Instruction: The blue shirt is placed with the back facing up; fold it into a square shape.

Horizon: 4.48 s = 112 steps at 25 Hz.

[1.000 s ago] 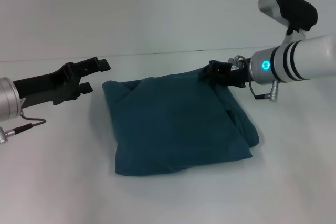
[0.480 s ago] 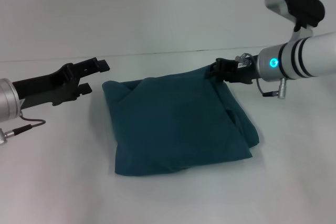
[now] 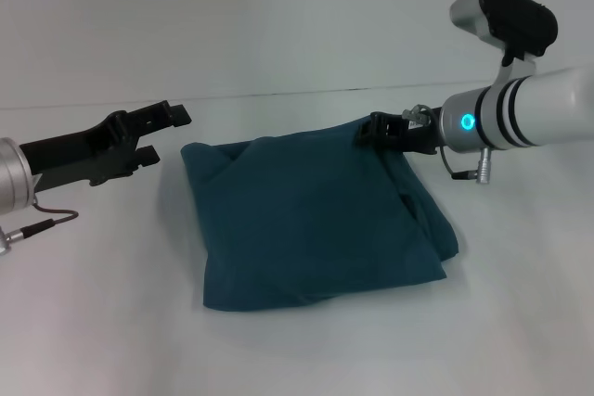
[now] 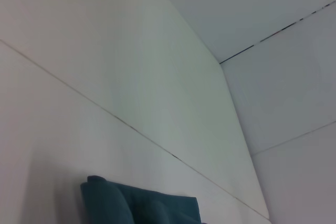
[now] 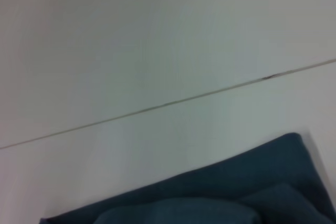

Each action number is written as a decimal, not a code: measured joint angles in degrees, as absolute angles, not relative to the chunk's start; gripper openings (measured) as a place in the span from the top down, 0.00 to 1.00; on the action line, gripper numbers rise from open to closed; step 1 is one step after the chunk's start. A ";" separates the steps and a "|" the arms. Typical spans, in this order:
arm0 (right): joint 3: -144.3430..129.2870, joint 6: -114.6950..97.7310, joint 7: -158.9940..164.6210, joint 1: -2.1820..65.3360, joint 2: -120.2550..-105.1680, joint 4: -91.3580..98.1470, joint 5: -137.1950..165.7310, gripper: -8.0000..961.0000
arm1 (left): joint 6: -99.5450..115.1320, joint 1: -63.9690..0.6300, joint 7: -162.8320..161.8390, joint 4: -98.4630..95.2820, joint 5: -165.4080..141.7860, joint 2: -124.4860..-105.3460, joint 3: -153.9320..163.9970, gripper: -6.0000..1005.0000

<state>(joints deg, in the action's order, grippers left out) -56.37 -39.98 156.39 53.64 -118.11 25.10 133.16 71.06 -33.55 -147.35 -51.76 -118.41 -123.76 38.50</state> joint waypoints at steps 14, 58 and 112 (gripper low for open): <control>-55.86 -45.08 150.93 52.49 -118.91 27.65 126.21 0.65 | 70.66 -33.28 -147.08 -51.77 -118.31 -123.75 38.40 0.07; -35.12 -102.18 107.75 25.27 -113.65 43.25 117.37 0.20 | 108.62 -30.45 -109.64 -54.63 -122.34 -120.36 32.69 0.07; -38.77 -100.49 107.31 32.76 -116.54 38.58 126.67 0.15 | 98.68 -32.59 -110.62 -53.07 -125.50 -123.84 44.37 0.07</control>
<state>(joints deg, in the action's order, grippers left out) -38.77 -100.49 107.31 32.76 -116.54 38.58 126.67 98.68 -32.59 -110.62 -53.07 -125.50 -123.84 44.37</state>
